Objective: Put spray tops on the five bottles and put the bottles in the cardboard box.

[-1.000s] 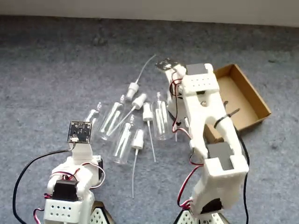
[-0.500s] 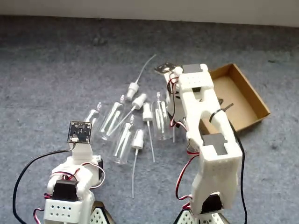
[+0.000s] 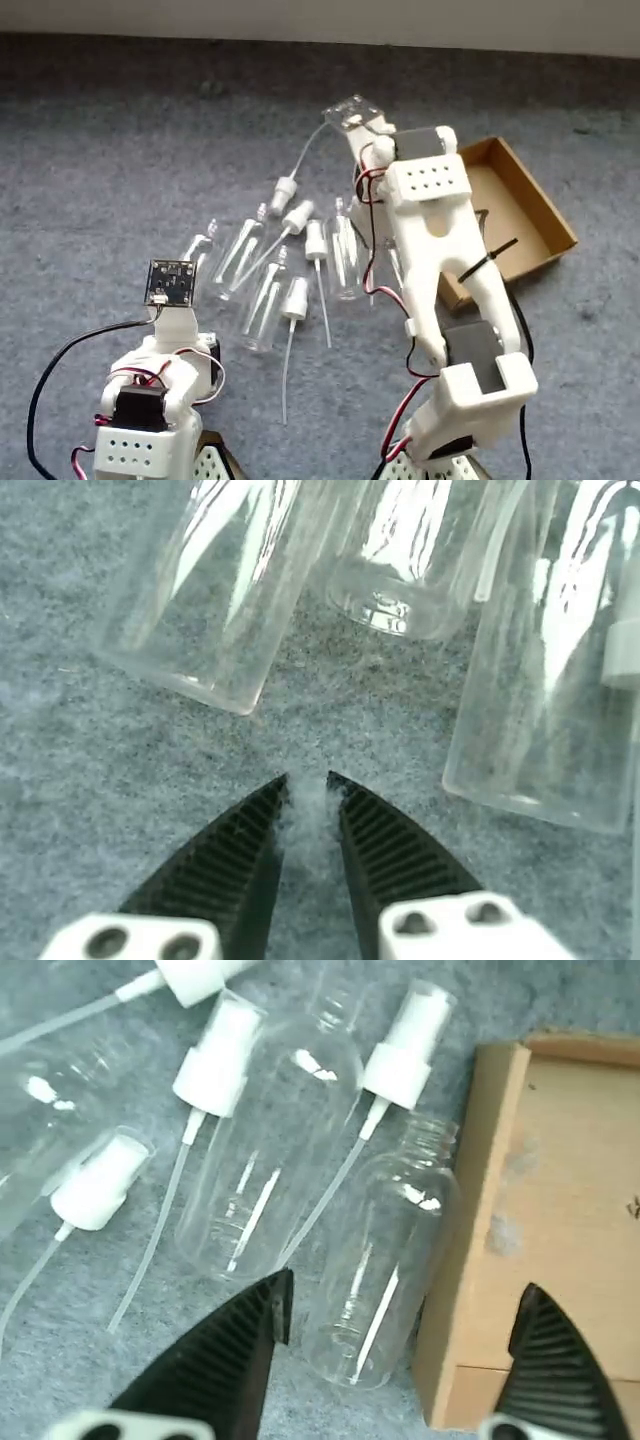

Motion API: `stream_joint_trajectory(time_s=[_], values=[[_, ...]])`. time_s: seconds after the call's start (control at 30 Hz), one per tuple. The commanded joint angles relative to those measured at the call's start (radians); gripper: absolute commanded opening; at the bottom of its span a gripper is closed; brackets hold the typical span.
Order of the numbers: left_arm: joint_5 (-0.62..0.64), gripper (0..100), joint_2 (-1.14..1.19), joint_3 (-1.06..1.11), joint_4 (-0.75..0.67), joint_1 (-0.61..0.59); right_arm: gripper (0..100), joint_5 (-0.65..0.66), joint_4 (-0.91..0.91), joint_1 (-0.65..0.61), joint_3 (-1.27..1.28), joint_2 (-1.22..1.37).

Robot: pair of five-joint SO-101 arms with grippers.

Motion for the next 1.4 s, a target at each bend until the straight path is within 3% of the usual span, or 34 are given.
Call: stream_joint_trajectory(time_s=[0.0, 0.13, 0.47, 0.8, 0.97, 1.27, 1.37], values=[[-0.009, 1, -0.012, 0.021, -0.011, -0.005, 25.9, -0.012, 0.005, -0.03, 0.03, -0.062], [-0.009, 1, -0.012, 0.021, -0.011, -0.005, 16.5, -0.012, -0.064, -0.027, 0.091, -0.061], [-0.009, 1, -0.012, 0.021, -0.011, -0.004, 16.4, -0.008, -0.252, 0.065, 0.266, -0.061], [-0.009, 1, -0.012, 0.021, -0.011, -0.004, 19.7, -0.003, -0.211, 0.087, 0.275, -0.068], [-0.009, 1, -0.012, 0.021, -0.011, -0.004, 22.6, 0.123, -0.223, 0.093, 0.291, -0.058], [-0.009, 1, -0.012, 0.021, -0.011, -0.004, 22.8, 0.141, -0.337, 0.101, 0.39, -0.059], [-0.009, 1, -0.012, 0.021, -0.011, -0.004, 22.8, 0.207, -0.384, 0.087, 0.435, -0.059]])
